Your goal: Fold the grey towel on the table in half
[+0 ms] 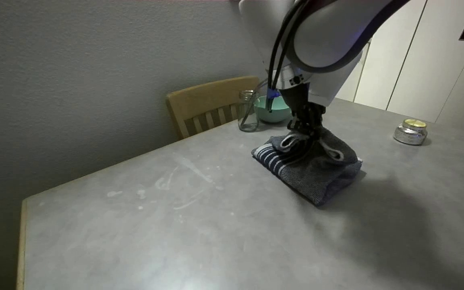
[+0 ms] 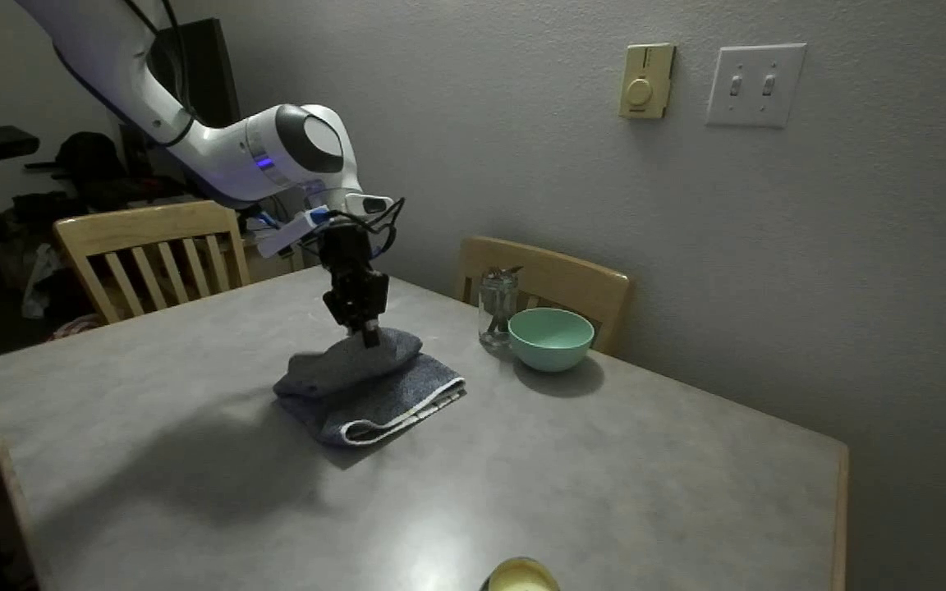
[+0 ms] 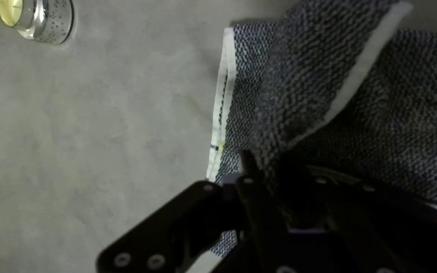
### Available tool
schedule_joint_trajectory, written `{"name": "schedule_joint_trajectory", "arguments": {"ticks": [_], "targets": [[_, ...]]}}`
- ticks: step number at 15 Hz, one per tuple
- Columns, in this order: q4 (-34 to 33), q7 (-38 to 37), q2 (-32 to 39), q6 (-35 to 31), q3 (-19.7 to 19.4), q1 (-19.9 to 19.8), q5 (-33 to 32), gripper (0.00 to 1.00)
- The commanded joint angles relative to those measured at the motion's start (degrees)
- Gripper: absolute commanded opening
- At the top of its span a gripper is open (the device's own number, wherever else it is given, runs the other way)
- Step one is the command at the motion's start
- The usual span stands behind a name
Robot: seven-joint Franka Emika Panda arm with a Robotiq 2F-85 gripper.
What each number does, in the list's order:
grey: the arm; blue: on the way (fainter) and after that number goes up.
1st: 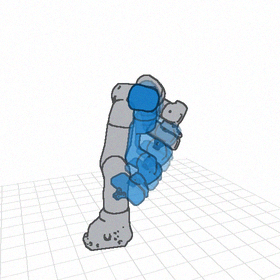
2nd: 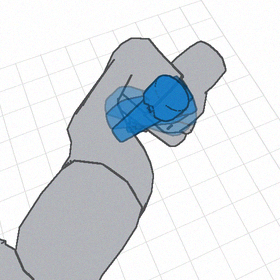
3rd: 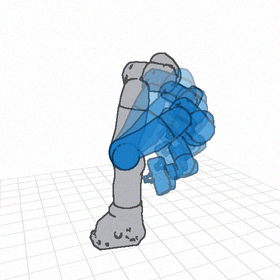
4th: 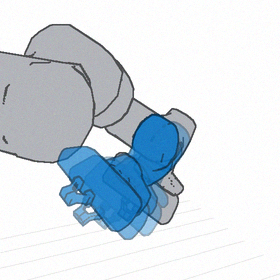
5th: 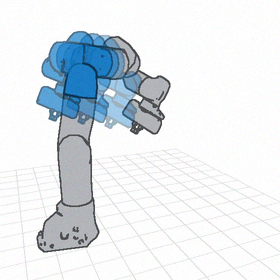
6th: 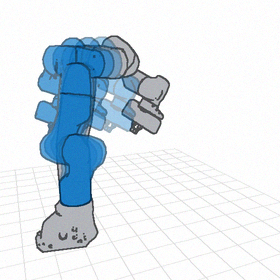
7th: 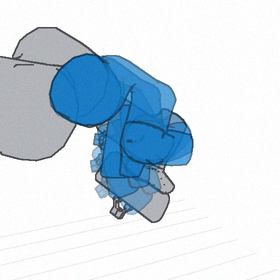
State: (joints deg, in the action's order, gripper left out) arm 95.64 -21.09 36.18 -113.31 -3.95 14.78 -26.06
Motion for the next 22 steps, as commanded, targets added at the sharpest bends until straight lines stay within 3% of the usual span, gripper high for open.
{"name": "schedule_joint_trajectory", "arguments": {"ticks": [1,6,8,10,14,18,19,20,22], "targets": [[2.76,-2.07,-1.71,0.02,-1.03,0.58,-3.11,0.56],[2.21,-4.25,-1.75,1.67,-1.13,1.74,-6.76,0.92],[1.54,-5.45,-1.93,3.69,-0.81,3.26,-8.66,1.00],[0.52,-8.11,-2.51,7.74,-0.58,5.81,-11.24,1.00],[-3.54,-13.06,-3.43,21.99,1.62,11.77,-18.61,1.00],[-8.52,-16.74,-1.97,28.84,5.83,12.76,-20.86,1.00],[-9.16,-18.97,-1.70,28.49,6.52,12.27,-19.76,0.75],[-9.47,-21.59,-1.66,27.46,7.13,11.32,-17.86,0.74],[-8.20,-25.96,-2.28,24.60,7.60,9.10,-14.05,0.60]]}}
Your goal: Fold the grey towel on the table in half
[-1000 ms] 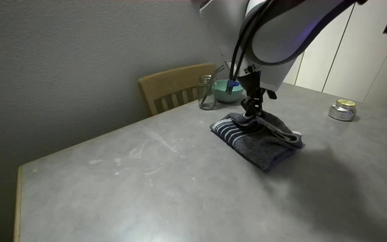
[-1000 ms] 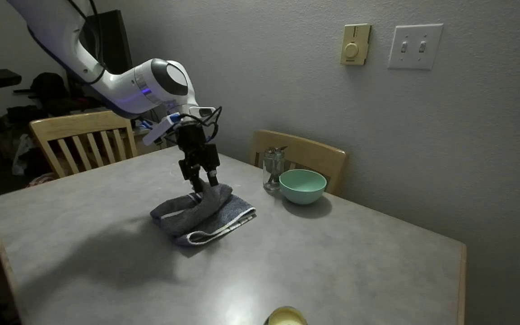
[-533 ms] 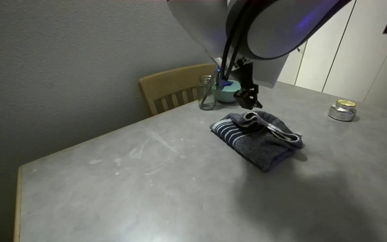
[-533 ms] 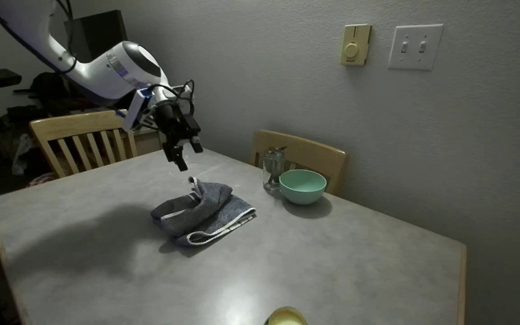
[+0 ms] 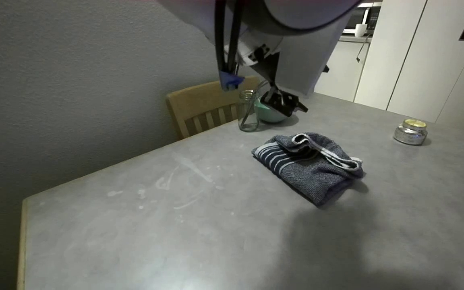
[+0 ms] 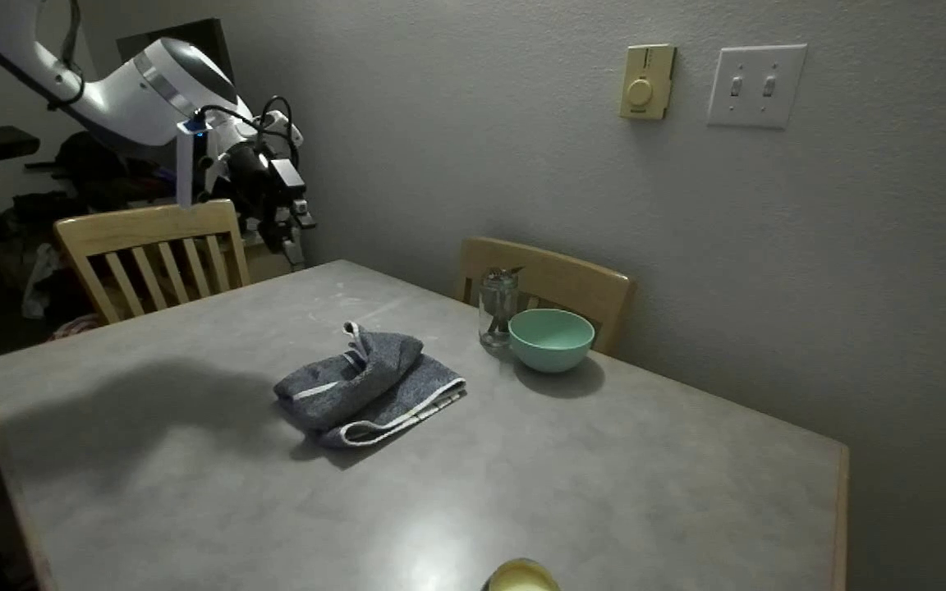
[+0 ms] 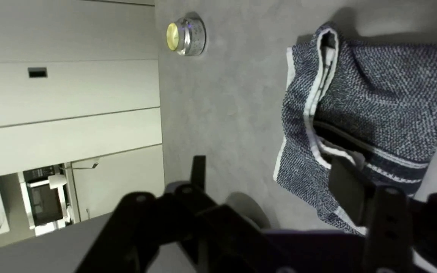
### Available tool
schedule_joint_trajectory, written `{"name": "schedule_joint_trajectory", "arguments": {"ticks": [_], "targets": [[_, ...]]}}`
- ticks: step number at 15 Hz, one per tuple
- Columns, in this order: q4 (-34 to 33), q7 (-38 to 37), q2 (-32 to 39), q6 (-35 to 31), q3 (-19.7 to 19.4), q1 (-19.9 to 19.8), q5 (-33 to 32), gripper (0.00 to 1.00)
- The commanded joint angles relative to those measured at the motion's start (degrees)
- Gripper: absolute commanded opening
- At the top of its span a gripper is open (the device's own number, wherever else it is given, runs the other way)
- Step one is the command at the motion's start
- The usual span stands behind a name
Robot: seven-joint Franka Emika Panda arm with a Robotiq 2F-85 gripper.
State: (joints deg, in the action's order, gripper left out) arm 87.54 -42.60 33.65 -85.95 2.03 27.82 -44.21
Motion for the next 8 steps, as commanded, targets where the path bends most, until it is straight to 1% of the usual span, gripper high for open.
{"name": "schedule_joint_trajectory", "arguments": {"ticks": [1,2,4,8], "targets": [[0.67,-6.19,-0.09,-4.30,1.62,-4.90,5.89,0.52],[1.86,-7.59,-0.62,-6.43,1.55,-6.05,7.85,0.46],[4.95,-9.34,-1.62,-12.53,1.20,-8.68,11.73,0.31],[11.16,-9.62,-2.11,-27.09,0.24,-13.37,19.57,0.03]]}}
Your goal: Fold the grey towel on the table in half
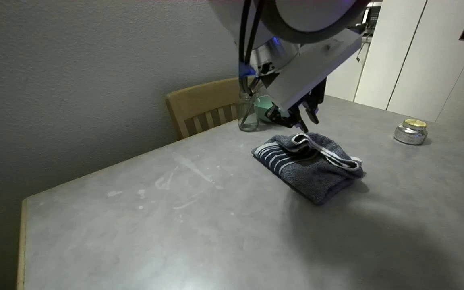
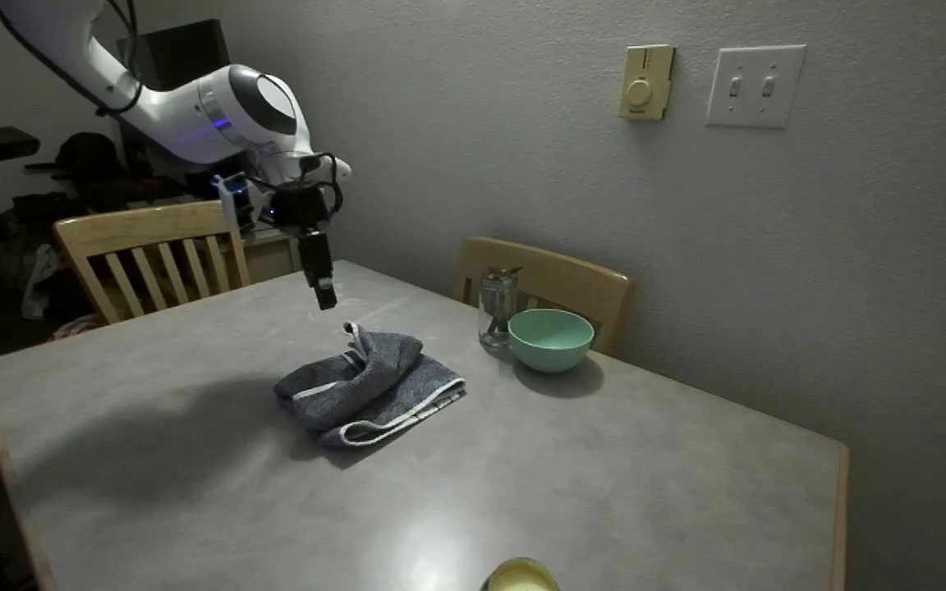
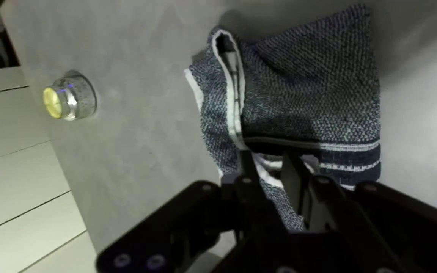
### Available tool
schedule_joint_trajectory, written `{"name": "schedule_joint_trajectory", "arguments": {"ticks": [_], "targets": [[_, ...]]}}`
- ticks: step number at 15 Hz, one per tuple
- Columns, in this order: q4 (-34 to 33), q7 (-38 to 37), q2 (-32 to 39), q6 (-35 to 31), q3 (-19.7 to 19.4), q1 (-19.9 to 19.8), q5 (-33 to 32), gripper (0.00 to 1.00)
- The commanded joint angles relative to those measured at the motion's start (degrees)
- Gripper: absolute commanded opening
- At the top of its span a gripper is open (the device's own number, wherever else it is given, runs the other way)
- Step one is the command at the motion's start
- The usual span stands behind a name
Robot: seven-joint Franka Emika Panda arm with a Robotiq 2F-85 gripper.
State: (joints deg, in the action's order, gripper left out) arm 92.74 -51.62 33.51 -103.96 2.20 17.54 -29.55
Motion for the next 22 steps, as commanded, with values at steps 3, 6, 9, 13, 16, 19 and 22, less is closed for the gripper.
{"name": "schedule_joint_trajectory", "arguments": {"ticks": [3,6,9,13,16,19,22], "targets": [[10.30,0.55,-1.74,-19.90,-0.11,-5.86,11.85,0.00],[13.97,2.30,-1.92,-29.87,0.30,-7.77,19.60,0.00],[17.18,7.31,-2.21,-42.15,0.64,-8.31,24.78,0.00],[16.11,13.93,-1.62,-42.24,-3.19,-3.81,20.05,0.00],[13.99,13.07,-1.50,-32.47,-5.41,-0.68,17.84,0.00],[11.98,8.47,-1.49,-21.81,-8.04,3.00,12.76,0.00],[9.42,3.60,-0.33,-12.72,-9.21,5.29,5.46,0.00]]}}
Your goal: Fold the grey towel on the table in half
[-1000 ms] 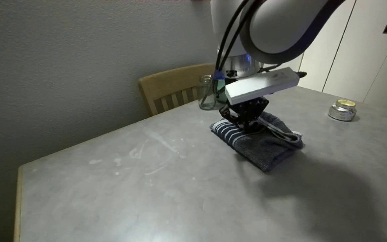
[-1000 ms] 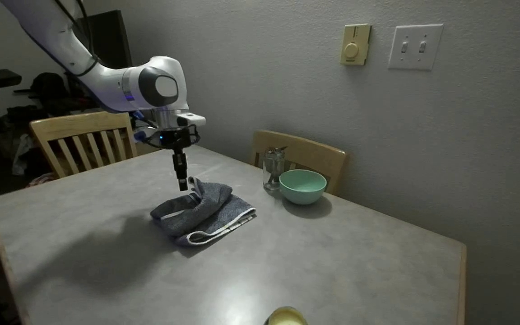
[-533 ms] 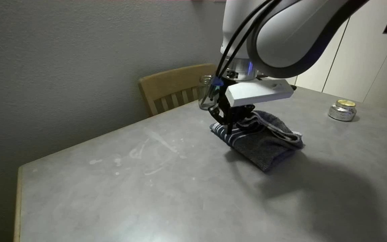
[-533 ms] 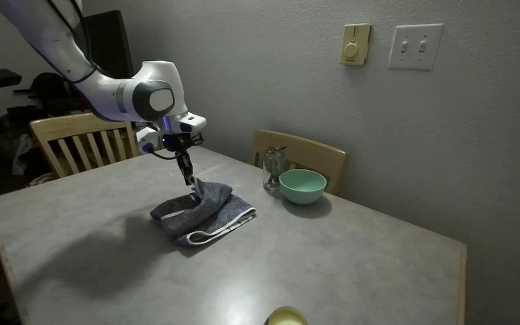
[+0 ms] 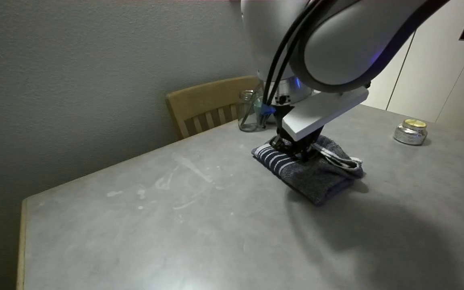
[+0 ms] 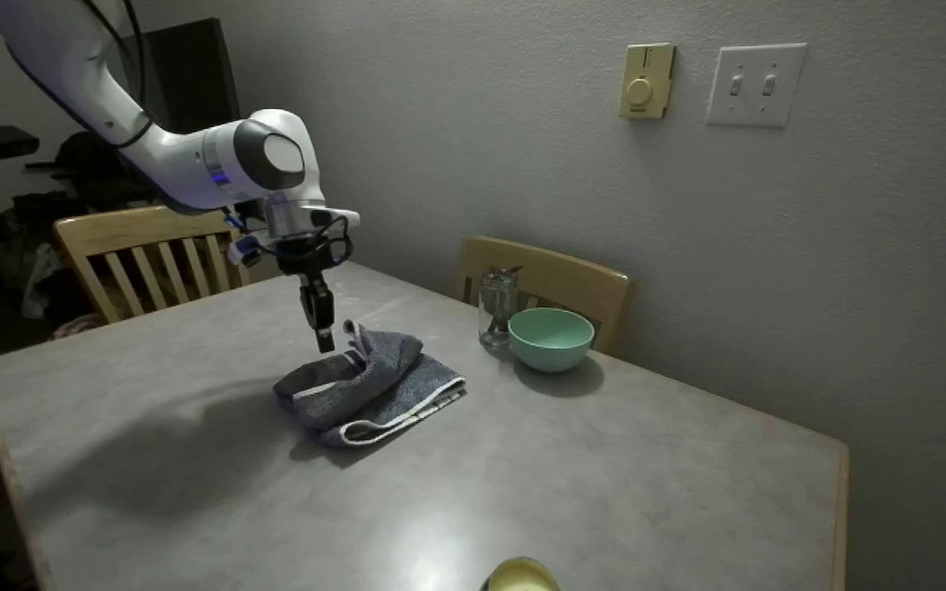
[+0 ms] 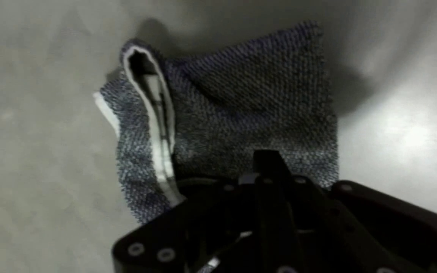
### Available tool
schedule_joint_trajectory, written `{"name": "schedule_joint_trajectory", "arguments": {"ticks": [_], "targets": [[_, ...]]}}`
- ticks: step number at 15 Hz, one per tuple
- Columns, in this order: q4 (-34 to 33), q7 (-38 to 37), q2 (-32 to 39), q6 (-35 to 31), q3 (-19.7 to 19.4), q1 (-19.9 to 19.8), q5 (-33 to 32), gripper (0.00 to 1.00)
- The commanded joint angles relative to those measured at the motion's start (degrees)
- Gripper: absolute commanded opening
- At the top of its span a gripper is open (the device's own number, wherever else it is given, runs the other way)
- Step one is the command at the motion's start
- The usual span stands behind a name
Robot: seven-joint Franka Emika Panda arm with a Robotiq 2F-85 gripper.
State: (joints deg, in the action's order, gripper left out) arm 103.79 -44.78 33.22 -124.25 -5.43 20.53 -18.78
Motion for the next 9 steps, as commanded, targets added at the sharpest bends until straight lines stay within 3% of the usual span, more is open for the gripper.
{"name": "schedule_joint_trajectory", "arguments": {"ticks": [1,4,9], "targets": [[-2.42,-4.35,0.34,10.51,-1.59,2.78,-7.87,0.00],[-2.93,-5.94,0.90,12.05,-0.24,1.74,-11.89,0.00],[-1.82,-7.76,0.57,8.41,0.51,-0.02,-11.62,0.00]]}}
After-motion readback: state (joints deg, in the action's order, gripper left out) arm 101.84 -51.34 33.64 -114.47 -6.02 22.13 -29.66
